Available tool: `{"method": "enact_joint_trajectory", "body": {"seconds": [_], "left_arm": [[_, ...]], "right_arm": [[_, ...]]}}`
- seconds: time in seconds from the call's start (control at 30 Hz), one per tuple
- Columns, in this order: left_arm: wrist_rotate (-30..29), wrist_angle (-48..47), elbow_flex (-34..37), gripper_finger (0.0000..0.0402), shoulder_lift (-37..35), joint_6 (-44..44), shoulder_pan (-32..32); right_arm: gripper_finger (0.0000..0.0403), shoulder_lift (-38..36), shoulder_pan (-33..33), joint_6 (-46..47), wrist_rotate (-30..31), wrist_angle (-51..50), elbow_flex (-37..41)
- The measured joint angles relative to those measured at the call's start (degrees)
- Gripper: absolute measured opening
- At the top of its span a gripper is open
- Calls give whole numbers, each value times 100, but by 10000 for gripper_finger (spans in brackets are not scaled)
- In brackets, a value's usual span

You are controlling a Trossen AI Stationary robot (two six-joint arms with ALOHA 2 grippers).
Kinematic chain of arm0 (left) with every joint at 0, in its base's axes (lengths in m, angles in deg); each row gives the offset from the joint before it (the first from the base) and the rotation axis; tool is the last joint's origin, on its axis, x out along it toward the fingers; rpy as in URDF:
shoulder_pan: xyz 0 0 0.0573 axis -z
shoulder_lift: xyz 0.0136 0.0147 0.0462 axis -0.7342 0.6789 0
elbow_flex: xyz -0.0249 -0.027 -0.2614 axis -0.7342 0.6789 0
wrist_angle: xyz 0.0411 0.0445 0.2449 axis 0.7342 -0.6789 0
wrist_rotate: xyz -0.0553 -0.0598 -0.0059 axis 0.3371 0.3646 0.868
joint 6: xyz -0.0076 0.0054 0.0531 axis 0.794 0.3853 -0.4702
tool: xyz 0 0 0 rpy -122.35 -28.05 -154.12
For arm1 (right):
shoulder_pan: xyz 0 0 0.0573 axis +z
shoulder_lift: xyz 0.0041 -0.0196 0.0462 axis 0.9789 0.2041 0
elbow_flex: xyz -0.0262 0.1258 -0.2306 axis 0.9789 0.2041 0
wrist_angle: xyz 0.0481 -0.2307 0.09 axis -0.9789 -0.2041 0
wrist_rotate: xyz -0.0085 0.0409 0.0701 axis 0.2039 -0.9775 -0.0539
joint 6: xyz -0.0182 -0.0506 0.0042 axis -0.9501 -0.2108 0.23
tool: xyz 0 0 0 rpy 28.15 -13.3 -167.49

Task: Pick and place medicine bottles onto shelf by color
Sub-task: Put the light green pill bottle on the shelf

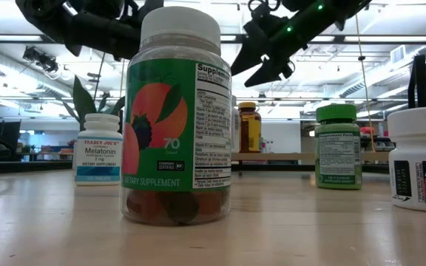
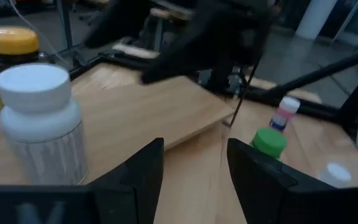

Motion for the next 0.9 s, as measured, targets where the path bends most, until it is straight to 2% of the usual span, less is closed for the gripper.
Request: {"method": "enact_joint_trajectory", "body": {"seconds": [0.2, 0.33, 0.73, 0.9], "left_arm": [[-2, -1099, 0, 174, -748, 36, 34], [-4, -1398, 2, 174, -1070, 48, 181], [-55, -605, 2, 172, -1090, -177, 688], [-357, -642, 2, 172, -1088, -251, 962]], "right_arm": [[396, 0, 380, 399, -389, -441, 0], [389, 0, 589, 495, -665, -613, 0], [371, 7, 972, 595, -596, -788, -349], [368, 7, 1064, 619, -749, -921, -503]]}}
